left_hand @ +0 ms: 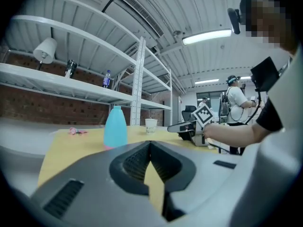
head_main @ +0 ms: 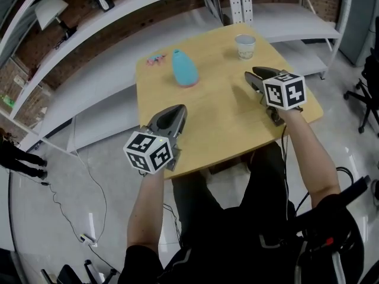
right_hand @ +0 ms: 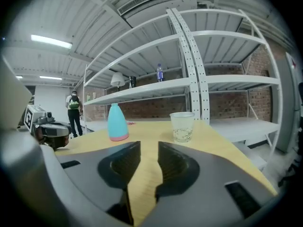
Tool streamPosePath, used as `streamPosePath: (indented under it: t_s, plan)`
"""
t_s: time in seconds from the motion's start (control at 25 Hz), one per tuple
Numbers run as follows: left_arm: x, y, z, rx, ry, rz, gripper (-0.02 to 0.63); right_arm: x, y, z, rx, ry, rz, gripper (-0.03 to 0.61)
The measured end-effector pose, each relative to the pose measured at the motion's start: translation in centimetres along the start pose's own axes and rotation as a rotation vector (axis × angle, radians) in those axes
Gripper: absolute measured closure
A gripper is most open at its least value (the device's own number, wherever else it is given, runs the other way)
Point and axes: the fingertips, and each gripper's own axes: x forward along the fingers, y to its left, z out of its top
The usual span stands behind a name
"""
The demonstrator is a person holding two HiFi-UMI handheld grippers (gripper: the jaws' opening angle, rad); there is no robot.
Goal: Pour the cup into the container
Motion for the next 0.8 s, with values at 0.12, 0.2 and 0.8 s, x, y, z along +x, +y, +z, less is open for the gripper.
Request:
streamPosePath:
  t_s: [0.12, 0.2, 0.8]
  plan:
    - [-0.8, -1.1, -0.4, -0.01, 0.0, 0.054, 0.612, -1.4, 0.8, -0.7, 0.011, -0.001, -0.026, 0.574]
    - [-1.5, -2.0, -0.5, -0.014, 0.002, 0.071, 0.612, -2.3, 1.6, -1.3, 0.019, 0.011, -0.025, 0.577]
    - [-11.4, -16.7, -3.2, -0.14, -0.144, 0.198, 0.612, -20.4, 7.5, -4.1, -0.036, -0.076, 0.053, 0.577]
